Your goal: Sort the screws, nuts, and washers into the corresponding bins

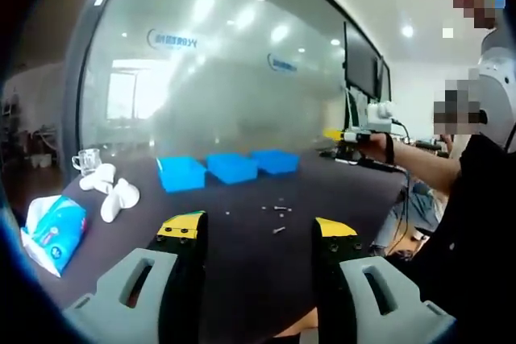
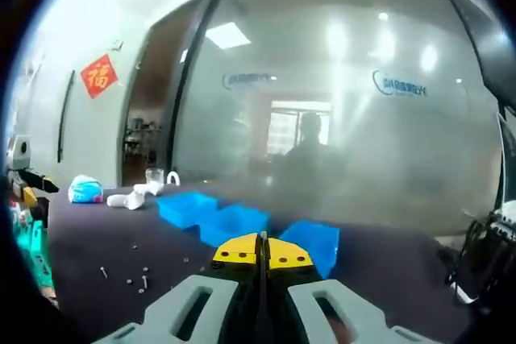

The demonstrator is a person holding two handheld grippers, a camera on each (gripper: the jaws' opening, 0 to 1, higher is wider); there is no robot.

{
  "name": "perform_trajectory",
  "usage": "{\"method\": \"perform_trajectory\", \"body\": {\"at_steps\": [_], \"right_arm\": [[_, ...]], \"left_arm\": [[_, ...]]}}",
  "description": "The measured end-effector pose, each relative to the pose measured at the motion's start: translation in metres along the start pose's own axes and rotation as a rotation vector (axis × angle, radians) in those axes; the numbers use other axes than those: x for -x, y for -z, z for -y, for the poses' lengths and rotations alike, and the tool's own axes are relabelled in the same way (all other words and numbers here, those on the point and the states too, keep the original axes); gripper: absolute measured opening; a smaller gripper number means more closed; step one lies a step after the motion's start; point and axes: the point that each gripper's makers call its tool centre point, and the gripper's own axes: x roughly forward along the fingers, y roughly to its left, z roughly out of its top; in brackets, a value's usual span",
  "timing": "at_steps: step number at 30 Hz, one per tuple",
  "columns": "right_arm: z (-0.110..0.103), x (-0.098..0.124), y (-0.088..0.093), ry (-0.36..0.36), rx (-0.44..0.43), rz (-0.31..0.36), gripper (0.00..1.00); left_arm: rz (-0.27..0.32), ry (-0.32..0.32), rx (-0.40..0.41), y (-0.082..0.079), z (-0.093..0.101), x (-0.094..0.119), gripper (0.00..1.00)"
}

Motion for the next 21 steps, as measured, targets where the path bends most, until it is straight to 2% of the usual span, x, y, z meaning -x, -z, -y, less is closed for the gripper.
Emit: {"method": "perform_trajectory", "body": {"at_steps": [3, 11, 15, 21], "right_arm": [[0.013, -0.028, -0.002, 0.018, -0.016, -0.005, 0.0], [0.03, -0.083, -0.003, 0.047, -0.019, -0.013, 0.0], [0.038, -0.104, 0.001, 0.075, -0.023, -0.033, 0.0], [0.041, -0.12, 0.004, 0.092, -0.008, -0.054, 0.0]], "left_arm": [[0.0, 0.0, -0.002, 0.0, 0.001, 0.0, 0.51], [-0.001, -0.018, -0.003, -0.001, -0.004, 0.005, 0.51], [-0.003, -0.026, -0.002, -0.001, -0.006, 0.007, 0.51], [-0.005, -0.03, 0.002, 0.001, -0.008, 0.007, 0.51]]}}
